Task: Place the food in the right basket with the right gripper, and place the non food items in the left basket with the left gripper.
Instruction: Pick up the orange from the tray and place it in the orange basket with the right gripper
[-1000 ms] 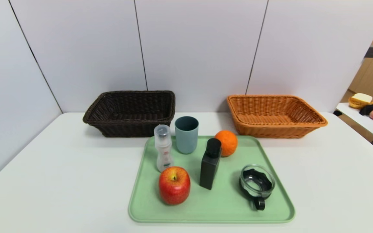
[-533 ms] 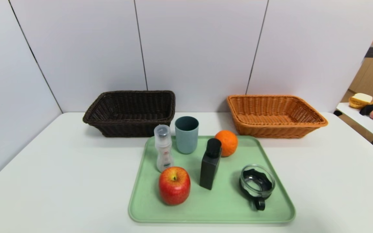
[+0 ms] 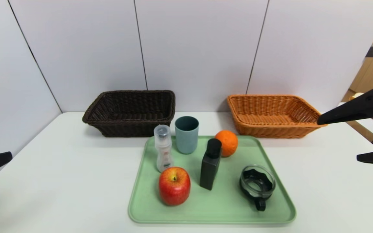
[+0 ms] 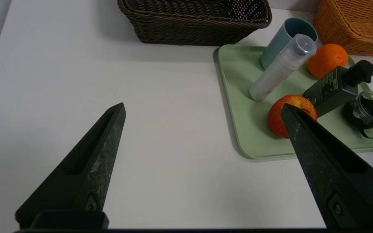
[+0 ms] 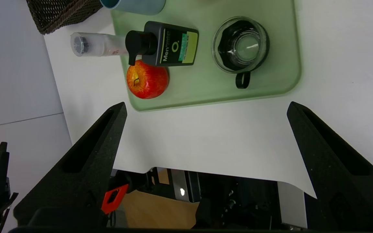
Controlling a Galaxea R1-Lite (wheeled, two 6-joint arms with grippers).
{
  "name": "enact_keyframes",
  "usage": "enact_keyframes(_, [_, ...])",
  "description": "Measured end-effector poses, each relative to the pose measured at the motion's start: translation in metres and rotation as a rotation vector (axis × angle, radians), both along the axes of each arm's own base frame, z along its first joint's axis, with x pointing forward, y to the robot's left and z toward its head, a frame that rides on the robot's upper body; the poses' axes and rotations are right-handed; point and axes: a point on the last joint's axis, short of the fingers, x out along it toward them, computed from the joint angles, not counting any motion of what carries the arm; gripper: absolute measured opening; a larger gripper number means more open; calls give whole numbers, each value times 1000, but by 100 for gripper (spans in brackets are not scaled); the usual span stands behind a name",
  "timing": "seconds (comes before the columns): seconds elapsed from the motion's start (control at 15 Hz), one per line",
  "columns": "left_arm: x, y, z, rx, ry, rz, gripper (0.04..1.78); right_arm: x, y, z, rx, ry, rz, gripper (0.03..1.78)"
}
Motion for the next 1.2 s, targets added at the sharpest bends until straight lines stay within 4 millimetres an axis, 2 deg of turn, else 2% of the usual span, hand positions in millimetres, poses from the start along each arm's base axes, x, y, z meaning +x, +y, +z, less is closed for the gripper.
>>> enact_keyframes(0.2, [14,-5,-3,5,55,-67,169,11,25,-5,-56,7,38,171])
enact_keyframes(0.33, [21,-7,-5,7,79,-82,169,11,41,-7,-91,-1,83,171])
enact_keyframes(0.6, [25,-8,-9,9,107,-94,169,1,80,-13,-159,-14,218,171])
enact_keyframes(0.87, [25,-8,-9,9,102,-92,169,-19,121,-21,-222,-36,375,171])
enact_keyframes(1.0, [22,-8,-8,6,95,-91,169,-13,135,-21,-256,-82,362,171])
enact_keyframes(1.2, [20,-7,-13,-13,109,-83,169,8,134,-11,-251,-117,295,171])
